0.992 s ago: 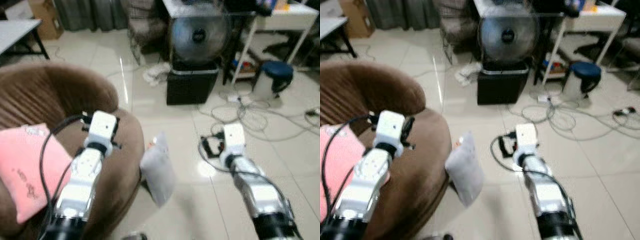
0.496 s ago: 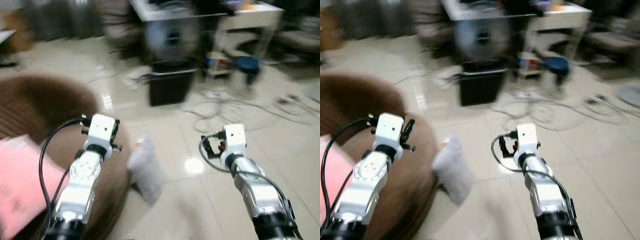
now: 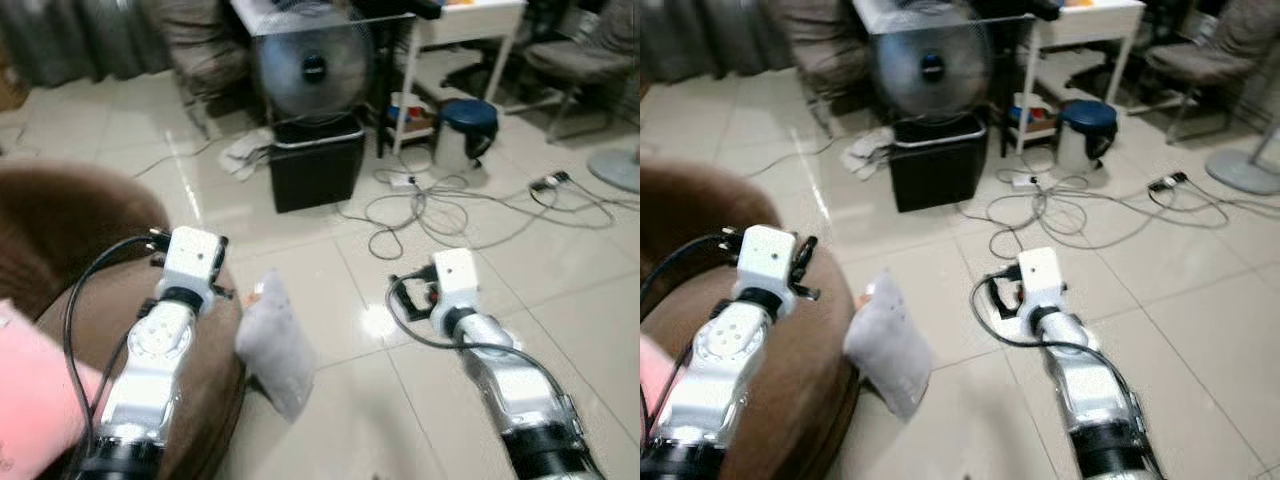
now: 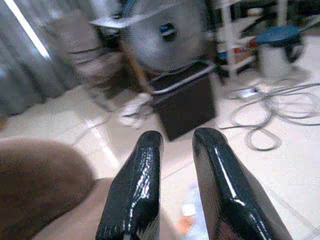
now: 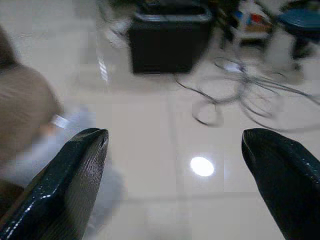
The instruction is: Move the pillow to the sofa from floor
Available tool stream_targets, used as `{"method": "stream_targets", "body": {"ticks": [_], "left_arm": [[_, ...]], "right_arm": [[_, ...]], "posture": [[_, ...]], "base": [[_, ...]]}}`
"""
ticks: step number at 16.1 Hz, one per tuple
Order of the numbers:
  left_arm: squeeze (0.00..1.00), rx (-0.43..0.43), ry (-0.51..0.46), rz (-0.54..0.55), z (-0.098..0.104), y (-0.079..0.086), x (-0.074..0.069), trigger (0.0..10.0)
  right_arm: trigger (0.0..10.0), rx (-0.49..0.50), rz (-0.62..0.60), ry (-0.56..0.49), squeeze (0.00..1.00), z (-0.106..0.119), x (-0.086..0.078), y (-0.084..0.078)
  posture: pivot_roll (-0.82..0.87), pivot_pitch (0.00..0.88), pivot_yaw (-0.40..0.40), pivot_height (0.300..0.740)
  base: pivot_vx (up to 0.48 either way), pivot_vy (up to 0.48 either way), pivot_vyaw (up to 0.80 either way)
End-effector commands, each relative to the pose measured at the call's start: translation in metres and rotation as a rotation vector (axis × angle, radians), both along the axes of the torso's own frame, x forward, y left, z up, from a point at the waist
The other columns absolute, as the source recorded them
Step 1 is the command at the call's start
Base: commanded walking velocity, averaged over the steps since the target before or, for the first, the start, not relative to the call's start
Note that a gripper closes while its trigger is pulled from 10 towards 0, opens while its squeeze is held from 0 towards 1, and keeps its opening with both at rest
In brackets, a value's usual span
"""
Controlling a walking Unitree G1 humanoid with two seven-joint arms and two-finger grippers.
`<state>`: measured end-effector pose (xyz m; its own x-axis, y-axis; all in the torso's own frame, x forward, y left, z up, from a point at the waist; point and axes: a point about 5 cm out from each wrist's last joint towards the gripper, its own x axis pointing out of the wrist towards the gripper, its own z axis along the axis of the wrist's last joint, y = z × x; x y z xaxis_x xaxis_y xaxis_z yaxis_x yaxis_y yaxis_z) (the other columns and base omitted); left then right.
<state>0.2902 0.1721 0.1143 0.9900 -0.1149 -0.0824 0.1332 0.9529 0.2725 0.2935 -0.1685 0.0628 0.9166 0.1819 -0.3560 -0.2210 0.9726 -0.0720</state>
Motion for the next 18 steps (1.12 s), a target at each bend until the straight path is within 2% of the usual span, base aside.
{"method": "stream_targets", "body": {"ticks": [1, 7, 10, 18], "left_arm": [[0.00, 0.019, 0.007, 0.027, 0.000, 0.010, -0.001, 10.0], [0.00, 0.016, 0.048, 0.047, -0.012, 0.015, -0.008, 10.0], [0.00, 0.000, 0.056, 0.060, -0.014, 0.015, -0.010, 10.0], [0.00, 0.007, 0.054, 0.047, -0.013, 0.013, -0.008, 10.0]], "right_arm": [[10.0, 0.005, 0.020, -0.023, 0.00, 0.006, 0.005, 0.006], [10.0, -0.015, 0.078, 0.000, 0.00, 0.000, 0.004, 0.008], [10.0, -0.007, 0.089, 0.005, 0.00, -0.002, 0.003, 0.008], [10.0, 0.016, 0.043, 0.010, 0.00, -0.004, 0.004, 0.004]], "posture": [[0.04, 0.000, 0.020, 0.740], [0.04, 0.000, 0.019, 0.740], [0.04, 0.000, 0.015, 0.740], [0.04, 0.000, 0.022, 0.740]], "base": [[0.296, 0.000, 0.00], [0.297, 0.000, 0.00], [0.299, 0.000, 0.67], [0.298, 0.000, 0.00]]}}
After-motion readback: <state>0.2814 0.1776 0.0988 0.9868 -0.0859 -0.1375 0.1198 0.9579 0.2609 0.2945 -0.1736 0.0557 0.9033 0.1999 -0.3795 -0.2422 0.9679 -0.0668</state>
